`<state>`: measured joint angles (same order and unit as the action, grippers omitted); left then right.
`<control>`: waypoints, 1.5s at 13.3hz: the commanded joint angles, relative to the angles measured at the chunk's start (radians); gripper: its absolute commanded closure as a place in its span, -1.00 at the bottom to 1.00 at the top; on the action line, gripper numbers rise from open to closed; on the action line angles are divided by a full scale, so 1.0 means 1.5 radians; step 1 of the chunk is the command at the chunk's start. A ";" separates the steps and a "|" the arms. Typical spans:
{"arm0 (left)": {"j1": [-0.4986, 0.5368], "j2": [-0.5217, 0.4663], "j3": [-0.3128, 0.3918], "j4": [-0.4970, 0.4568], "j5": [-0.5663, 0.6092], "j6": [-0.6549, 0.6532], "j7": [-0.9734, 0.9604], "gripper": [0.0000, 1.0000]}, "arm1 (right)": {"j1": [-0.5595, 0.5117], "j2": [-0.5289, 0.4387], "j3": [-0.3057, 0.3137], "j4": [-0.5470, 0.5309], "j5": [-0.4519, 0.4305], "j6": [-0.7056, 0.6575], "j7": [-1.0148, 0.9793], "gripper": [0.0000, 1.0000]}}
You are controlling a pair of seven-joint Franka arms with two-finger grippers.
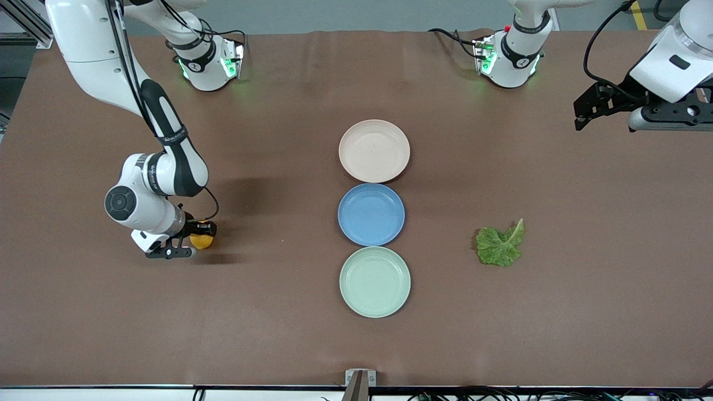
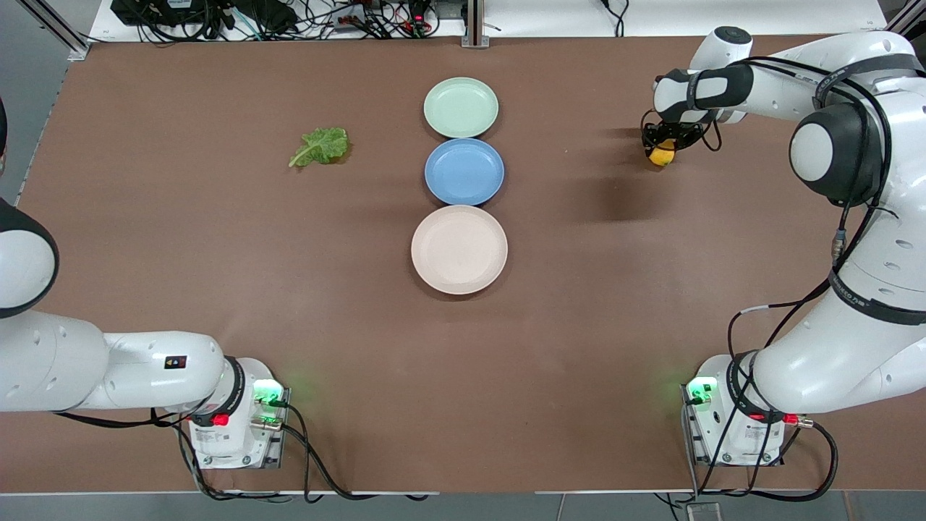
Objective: Pick lemon and lettuce from plates
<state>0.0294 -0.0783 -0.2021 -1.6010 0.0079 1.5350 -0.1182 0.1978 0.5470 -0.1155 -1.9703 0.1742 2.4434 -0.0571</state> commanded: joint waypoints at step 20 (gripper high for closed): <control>0.008 -0.013 -0.007 -0.027 -0.008 0.013 -0.011 -1.00 | -0.040 -0.101 -0.071 0.336 -0.069 -0.482 0.024 -1.00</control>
<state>0.0309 -0.0783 -0.2029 -1.6198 0.0079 1.5406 -0.1228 0.1649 0.3944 -0.2337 -1.5414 0.0839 1.7648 -0.0301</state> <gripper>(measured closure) 0.000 0.000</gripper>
